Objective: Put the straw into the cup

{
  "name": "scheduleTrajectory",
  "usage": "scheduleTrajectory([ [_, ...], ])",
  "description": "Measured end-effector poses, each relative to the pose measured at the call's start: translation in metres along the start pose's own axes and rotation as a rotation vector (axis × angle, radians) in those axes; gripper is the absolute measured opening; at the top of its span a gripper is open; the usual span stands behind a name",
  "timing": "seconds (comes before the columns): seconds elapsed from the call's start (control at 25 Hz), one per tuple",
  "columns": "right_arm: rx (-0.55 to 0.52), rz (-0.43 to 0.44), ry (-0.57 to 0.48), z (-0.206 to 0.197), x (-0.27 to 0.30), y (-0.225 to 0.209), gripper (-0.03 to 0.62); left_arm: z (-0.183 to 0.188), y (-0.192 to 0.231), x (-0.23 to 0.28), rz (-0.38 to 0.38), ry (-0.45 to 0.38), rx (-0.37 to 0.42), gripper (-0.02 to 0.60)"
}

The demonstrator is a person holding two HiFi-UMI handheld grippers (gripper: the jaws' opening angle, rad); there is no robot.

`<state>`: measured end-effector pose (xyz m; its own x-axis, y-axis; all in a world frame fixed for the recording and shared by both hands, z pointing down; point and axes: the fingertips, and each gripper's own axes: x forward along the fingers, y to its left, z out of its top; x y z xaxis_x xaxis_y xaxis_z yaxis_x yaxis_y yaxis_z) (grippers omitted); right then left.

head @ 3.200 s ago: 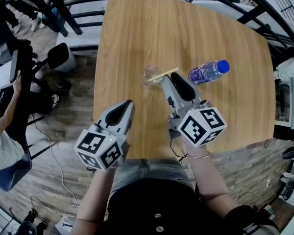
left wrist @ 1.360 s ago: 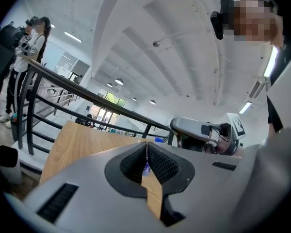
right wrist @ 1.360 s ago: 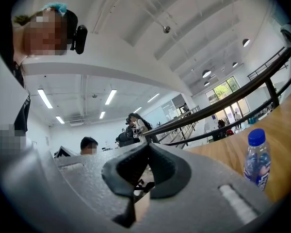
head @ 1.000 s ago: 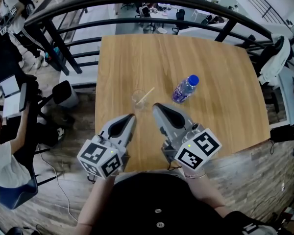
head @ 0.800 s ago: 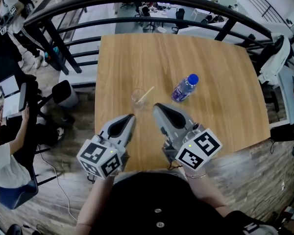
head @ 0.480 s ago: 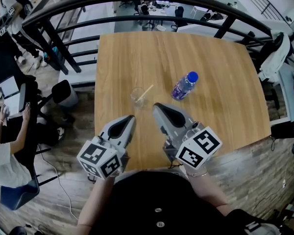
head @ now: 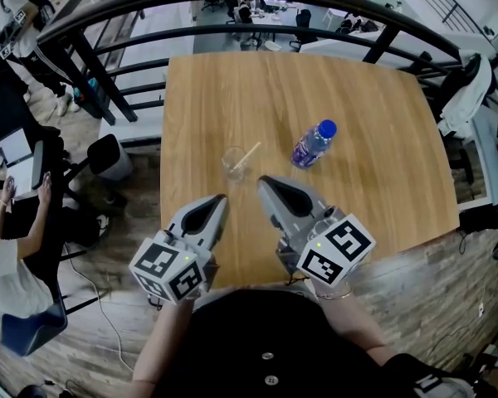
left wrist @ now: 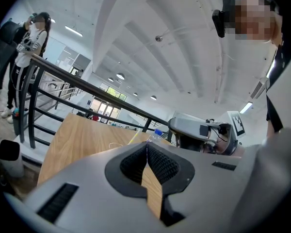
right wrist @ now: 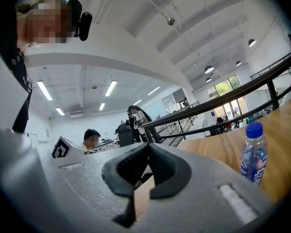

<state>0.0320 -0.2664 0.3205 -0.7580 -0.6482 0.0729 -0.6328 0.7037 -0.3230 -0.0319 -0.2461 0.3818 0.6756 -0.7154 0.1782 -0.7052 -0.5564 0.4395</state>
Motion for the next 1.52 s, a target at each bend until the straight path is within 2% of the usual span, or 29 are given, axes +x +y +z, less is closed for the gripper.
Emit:
scheduleTrajectory([
  [1.52,0.003,0.011,0.024,-0.012,0.001,0.003,-0.003,-0.005,0.005,0.000,0.015,0.001,-0.037,0.018],
])
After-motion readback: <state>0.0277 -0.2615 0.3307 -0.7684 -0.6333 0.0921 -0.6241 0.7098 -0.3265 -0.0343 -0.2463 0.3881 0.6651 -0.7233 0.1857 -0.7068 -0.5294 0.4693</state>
